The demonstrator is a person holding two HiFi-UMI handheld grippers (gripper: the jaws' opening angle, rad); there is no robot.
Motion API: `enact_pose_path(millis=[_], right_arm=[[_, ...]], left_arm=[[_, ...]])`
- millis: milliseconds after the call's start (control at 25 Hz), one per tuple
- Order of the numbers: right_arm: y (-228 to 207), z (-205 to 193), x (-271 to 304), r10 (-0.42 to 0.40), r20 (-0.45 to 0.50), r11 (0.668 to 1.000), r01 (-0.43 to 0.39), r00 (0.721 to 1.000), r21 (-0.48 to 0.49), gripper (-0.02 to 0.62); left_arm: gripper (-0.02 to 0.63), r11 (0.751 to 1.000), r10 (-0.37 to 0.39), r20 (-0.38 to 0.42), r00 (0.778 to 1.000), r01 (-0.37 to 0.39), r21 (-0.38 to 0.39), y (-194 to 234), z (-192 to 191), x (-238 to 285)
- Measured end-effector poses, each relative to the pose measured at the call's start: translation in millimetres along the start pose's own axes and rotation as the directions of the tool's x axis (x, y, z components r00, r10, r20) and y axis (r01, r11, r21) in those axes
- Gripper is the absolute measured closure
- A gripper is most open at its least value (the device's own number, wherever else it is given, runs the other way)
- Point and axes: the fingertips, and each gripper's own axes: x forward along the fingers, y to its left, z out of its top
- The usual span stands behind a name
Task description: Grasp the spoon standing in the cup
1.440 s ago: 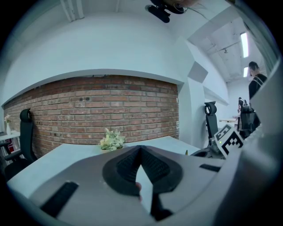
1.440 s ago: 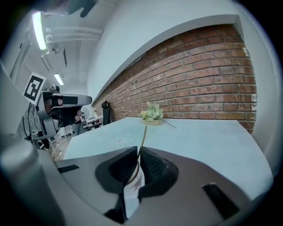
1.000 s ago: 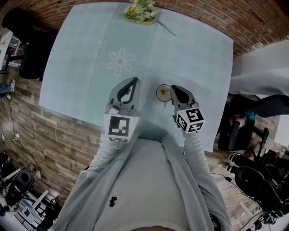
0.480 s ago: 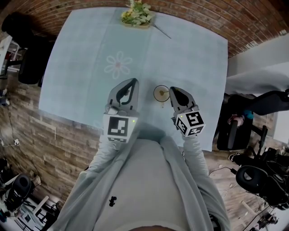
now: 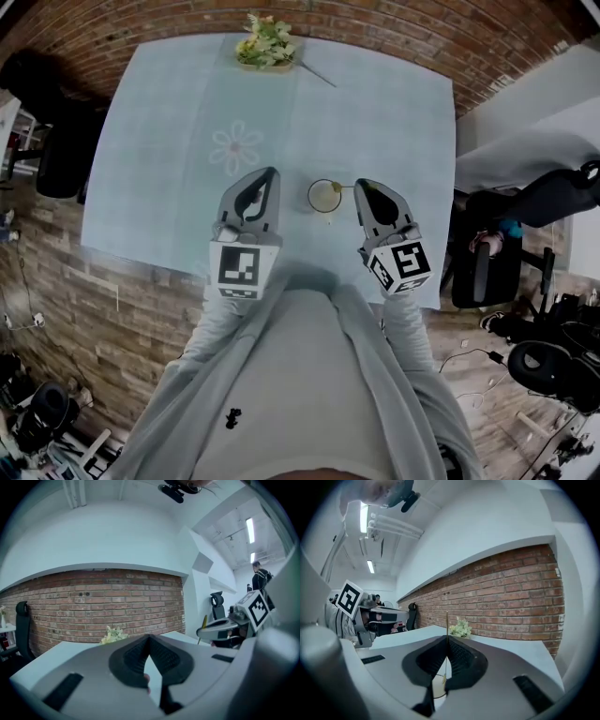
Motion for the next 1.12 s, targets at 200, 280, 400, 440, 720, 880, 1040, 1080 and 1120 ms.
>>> enact_pose_path(millis=[200,280,400,440,720,880,1040,1080,1120], right_arm=[[-10,35,-23,-0.054,0.075,0.996,0.059,0.996,-0.06,0.578],[-14,46,-32,-0.074,0.1,0.994,0.082,0.992,-0.078,0.578],[-21,58,-47,-0.108,0.134,0.988,0.121,0.985,-0.096,0.578],[-24,61,-52,-0.122,0.144,0.986,0.137,0.982,-0.099,0.578],[-46,64,-87,-0.233,0.172,0.964,0.25,0.957,-0.086,0.58],[-55,60,-98,-0.277,0.173,0.954,0.291,0.945,-0.065,0.578],[-56,60,-100,-0.289,0.179,0.952,0.303,0.94,-0.053,0.578],[-56,60,-99,-0.288,0.18,0.952,0.301,0.941,-0.054,0.578],[-55,61,-98,-0.285,0.181,0.953,0.299,0.941,-0.056,0.578]], left_arm=[[0.589,1.0,-0.002,0.02,1.0,0.002,0.003,-3,8,-2],[0.589,1.0,-0.004,0.025,1.0,0.003,0.005,-4,10,-3],[0.589,1.0,-0.004,0.032,0.999,0.004,0.005,-6,13,-4],[0.589,1.0,-0.004,0.034,0.999,0.003,0.006,-6,13,-4],[0.589,1.0,0.006,0.046,0.999,-0.007,0.008,-5,16,-9],[0.589,1.0,0.012,0.053,0.999,-0.013,0.004,-4,18,-10],[0.589,1.0,0.017,0.056,0.998,-0.017,0.004,-3,19,-11],[0.589,1.0,0.017,0.056,0.998,-0.017,0.003,-3,19,-11],[0.589,1.0,0.018,0.056,0.998,-0.018,0.003,-3,18,-12]])
